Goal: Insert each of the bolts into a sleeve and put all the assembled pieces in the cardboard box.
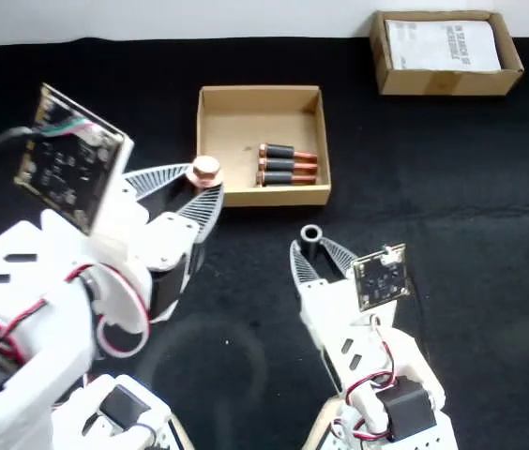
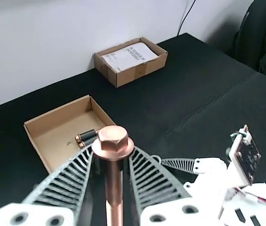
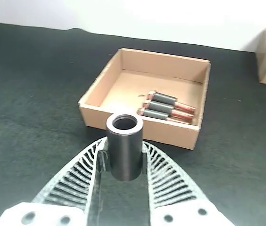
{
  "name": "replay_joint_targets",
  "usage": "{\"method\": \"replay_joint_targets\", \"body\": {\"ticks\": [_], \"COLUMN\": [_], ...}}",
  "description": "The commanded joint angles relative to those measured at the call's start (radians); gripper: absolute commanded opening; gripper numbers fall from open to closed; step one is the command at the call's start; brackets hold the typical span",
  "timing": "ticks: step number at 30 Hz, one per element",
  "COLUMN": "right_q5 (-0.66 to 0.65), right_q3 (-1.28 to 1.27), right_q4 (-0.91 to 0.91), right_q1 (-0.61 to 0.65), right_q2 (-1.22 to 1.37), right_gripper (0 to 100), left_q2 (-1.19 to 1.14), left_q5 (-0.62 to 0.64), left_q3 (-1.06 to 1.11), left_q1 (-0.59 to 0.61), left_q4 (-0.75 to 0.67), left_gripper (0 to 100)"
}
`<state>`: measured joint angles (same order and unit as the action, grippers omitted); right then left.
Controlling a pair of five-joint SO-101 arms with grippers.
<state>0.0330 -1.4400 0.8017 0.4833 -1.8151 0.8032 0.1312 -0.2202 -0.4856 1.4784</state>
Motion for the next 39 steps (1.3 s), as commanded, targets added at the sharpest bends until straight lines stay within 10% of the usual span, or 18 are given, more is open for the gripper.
{"method": "replay_joint_targets", "body": {"ticks": [1,10,20,39], "right_q5": [0.009,0.009,0.009,0.005], "right_q3": [0.054,0.053,0.044,0.044], "right_q4": [0.001,0.001,-0.002,-0.004], "right_q1": [0.028,0.035,0.033,0.027], "right_q2": [-0.007,-0.007,0.001,0.002], "right_gripper": [0.7,0.7,0.7,0.7], "left_q2": [0.111,0.266,0.108,0.051], "left_q5": [0.006,0.005,0.011,0.011], "left_q3": [0.371,1.061,1.116,0.868], "left_q1": [-0.001,-0.008,-0.051,-0.162], "left_q4": [-0.298,-1.045,-1.29,-1.03], "left_gripper": [1,1,1,1]}}
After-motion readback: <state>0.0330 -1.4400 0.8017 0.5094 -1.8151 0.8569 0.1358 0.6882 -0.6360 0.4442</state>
